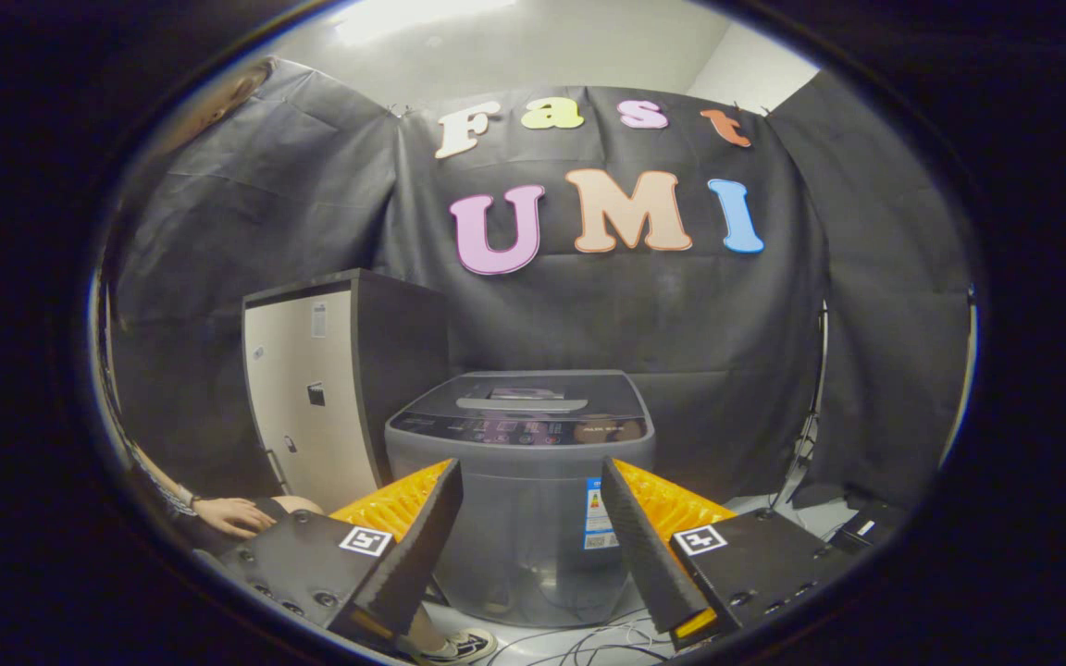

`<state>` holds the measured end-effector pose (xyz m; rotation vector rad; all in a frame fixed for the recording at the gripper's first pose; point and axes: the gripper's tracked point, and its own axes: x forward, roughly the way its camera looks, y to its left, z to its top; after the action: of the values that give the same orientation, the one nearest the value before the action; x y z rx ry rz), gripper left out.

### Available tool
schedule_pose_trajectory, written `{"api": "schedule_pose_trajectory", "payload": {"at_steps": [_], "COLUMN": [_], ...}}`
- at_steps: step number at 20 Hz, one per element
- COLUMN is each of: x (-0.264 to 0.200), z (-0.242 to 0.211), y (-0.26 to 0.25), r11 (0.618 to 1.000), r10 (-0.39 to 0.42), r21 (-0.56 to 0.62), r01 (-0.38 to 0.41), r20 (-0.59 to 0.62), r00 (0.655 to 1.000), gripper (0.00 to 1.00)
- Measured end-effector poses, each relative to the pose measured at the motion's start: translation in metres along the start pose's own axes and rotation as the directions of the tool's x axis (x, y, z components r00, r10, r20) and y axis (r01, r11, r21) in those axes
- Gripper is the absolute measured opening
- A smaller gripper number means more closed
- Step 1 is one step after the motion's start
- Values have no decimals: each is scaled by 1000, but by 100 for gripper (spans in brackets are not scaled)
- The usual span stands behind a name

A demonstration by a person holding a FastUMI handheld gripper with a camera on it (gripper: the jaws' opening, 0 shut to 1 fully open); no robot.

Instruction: Put the clothes into the washing machine and then close the washing machine lid.

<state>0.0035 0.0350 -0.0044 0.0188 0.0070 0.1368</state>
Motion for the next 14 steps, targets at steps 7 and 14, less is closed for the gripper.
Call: {"api": "schedule_pose_trajectory", "payload": {"at_steps": [7,14], "x": [0,1], "z": [0,-1], "y": [0,-1], "r11": [1000,1000], "r10": [-2,-8], "r21": [0,2], "r01": [2,8], "r20": [0,-1], "r00": [1000,1000], "gripper": [95,95]}}
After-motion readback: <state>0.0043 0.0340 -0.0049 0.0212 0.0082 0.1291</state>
